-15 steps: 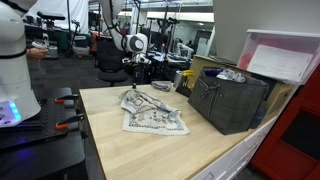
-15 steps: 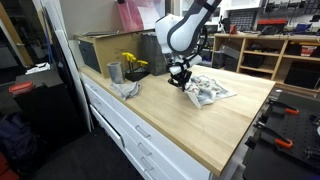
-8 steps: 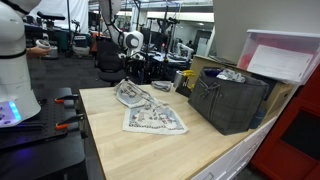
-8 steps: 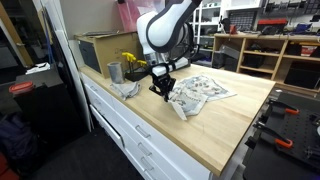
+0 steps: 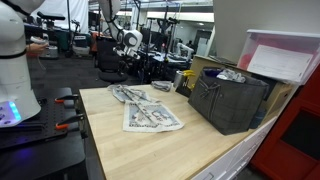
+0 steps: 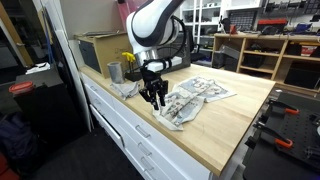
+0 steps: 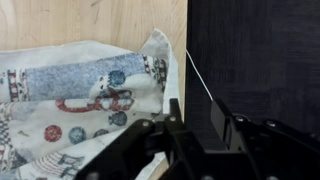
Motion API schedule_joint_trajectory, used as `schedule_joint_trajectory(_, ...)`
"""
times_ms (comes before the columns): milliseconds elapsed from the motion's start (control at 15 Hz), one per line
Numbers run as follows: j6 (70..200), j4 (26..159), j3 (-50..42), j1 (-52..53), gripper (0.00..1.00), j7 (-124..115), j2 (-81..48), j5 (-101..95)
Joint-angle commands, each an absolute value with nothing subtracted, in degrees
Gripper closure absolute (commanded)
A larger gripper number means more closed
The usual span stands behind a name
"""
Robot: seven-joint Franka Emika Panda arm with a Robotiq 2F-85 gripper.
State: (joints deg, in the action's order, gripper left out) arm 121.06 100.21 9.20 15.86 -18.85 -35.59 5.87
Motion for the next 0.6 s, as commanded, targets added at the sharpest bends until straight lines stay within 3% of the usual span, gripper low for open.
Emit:
schedule_joint_trajectory(0, 120.8, 100.0, 6.2, 16.8, 0.30, -19.1, -34.4, 2.2)
schedule_joint_trajectory(267, 124.7, 100.1, 2.5, 16.1, 0.00, -20.4, -35.9, -2.2)
schedule_joint_trajectory(533, 128.9, 98.7, 0.2, 14.6, 0.00, -20.7, -39.6, -2.0)
